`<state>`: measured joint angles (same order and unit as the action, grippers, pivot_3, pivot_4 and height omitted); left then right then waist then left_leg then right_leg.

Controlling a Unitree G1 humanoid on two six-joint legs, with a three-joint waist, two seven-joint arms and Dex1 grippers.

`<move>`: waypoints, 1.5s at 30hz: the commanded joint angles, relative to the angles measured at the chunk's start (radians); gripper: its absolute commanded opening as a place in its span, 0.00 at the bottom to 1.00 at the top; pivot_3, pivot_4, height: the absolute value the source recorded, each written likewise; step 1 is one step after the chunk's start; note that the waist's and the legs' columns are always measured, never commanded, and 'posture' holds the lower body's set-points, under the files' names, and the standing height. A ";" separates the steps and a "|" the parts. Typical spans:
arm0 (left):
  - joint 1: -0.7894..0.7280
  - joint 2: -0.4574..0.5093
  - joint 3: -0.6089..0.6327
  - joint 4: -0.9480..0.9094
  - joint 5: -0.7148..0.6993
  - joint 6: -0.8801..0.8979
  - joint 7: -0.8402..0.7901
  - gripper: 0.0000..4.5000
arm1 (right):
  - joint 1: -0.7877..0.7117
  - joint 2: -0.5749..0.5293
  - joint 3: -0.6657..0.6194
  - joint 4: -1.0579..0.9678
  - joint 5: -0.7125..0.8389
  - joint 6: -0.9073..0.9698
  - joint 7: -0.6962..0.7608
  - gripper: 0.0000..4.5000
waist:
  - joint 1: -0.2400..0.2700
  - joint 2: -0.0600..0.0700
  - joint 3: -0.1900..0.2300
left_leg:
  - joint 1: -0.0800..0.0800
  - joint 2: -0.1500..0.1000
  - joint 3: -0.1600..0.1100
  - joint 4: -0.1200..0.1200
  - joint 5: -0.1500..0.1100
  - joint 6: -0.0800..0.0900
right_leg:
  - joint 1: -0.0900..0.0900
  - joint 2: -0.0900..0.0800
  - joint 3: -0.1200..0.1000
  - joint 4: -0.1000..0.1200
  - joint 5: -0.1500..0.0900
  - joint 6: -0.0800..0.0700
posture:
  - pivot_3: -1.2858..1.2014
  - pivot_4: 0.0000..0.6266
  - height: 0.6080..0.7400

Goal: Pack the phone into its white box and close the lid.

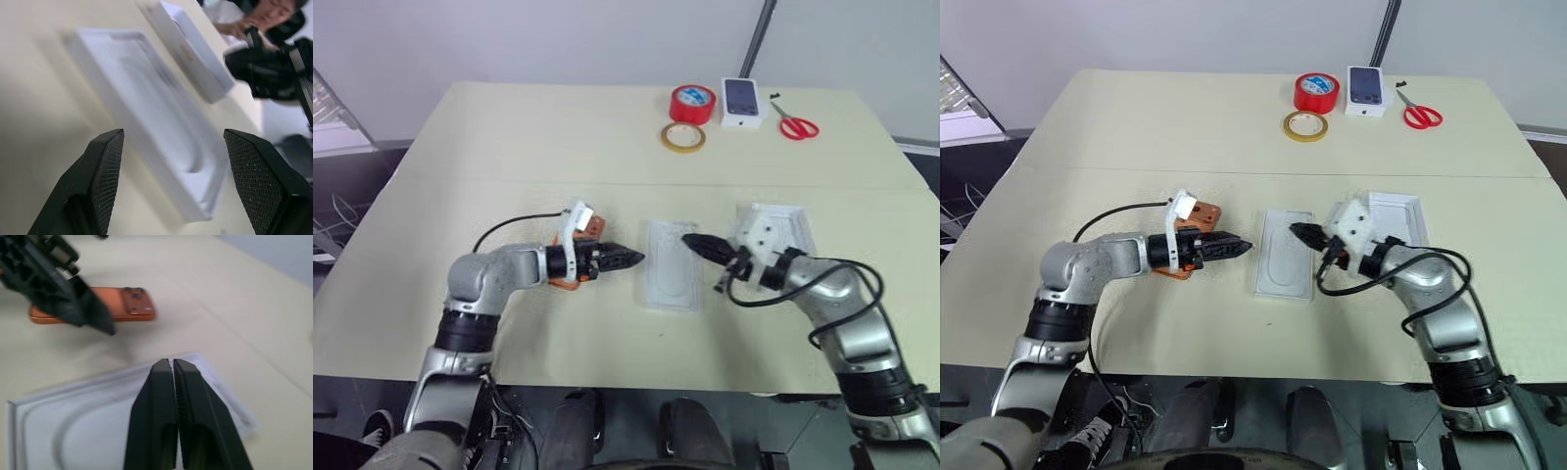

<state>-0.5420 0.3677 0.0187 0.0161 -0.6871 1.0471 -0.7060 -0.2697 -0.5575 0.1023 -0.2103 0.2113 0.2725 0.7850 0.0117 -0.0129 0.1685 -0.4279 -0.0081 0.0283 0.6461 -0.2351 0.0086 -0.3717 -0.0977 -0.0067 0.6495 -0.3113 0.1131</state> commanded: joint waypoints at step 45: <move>-0.131 0.247 -0.174 0.508 0.341 -0.150 -0.440 0.76 | -0.493 0.348 0.475 0.414 -0.426 0.213 -0.065 0.01 | -0.022 0.000 -0.002 | 0.002 -0.001 0.000 -0.002 0.001 -0.001 | -0.004 0.000 -0.001 0.003 0.000 0.000 | 0.52 0.24 0.91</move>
<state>-0.7105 0.6536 -0.0674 0.5112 -0.3736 0.8468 -1.1490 -0.7550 -0.2162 0.5782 0.2003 -0.2036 0.4979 0.7231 -0.0105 -0.0126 0.1663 -0.4260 -0.0095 0.0285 0.6440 -0.2346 0.0076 -0.3756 -0.0974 -0.0076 0.6529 -0.3112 0.1132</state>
